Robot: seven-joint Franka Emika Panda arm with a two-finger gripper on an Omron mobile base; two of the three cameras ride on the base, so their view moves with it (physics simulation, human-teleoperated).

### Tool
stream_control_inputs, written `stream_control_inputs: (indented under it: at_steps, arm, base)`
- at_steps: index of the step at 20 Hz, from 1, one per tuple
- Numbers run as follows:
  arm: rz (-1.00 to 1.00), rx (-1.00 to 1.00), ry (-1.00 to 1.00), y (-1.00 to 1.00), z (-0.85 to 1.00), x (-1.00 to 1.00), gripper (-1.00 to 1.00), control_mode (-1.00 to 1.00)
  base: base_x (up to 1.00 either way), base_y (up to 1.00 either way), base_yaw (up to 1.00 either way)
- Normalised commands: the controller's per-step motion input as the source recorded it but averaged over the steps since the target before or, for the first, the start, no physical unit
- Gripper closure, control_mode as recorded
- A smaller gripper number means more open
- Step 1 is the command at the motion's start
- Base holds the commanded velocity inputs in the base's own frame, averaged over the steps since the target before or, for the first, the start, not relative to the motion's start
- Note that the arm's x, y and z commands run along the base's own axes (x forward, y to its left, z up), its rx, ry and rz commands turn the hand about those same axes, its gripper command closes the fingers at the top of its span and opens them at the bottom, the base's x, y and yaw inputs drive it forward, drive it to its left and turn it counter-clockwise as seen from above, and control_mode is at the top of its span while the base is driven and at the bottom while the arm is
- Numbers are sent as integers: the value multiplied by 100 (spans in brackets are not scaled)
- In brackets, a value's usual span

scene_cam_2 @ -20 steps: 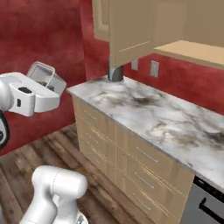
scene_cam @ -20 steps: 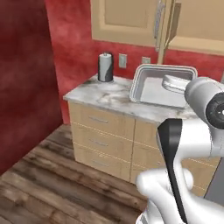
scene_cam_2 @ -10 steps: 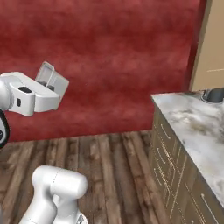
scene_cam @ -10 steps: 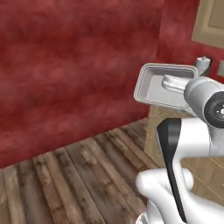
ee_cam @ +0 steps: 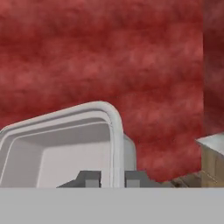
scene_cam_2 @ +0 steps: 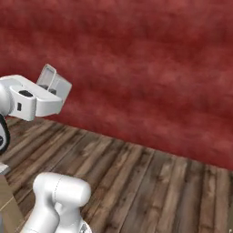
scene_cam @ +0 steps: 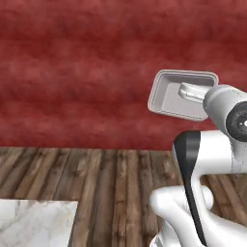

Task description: Retrieve the tupperware and aluminum foil from the cabinet and place them on the dining counter near the plate with carrot and squash to prepare for storing leftovers.

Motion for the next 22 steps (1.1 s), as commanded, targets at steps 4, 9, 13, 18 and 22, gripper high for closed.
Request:
stream_control_inputs:
  at_steps: [4,9,13,18,22]
  arm:
    - [0,0,0,0,0,0,100,100]
    - [0,0,0,0,0,0,100,100]
    - [0,0,0,0,0,0,100,100]
    - [0,0,0,0,0,0,100,100]
    - [0,0,0,0,0,0,100,100]
  base:
    - [72,-35,67]
    - [64,-92,44]
    - [90,-33,53]
    - [100,0,63]
    - [100,0,63]
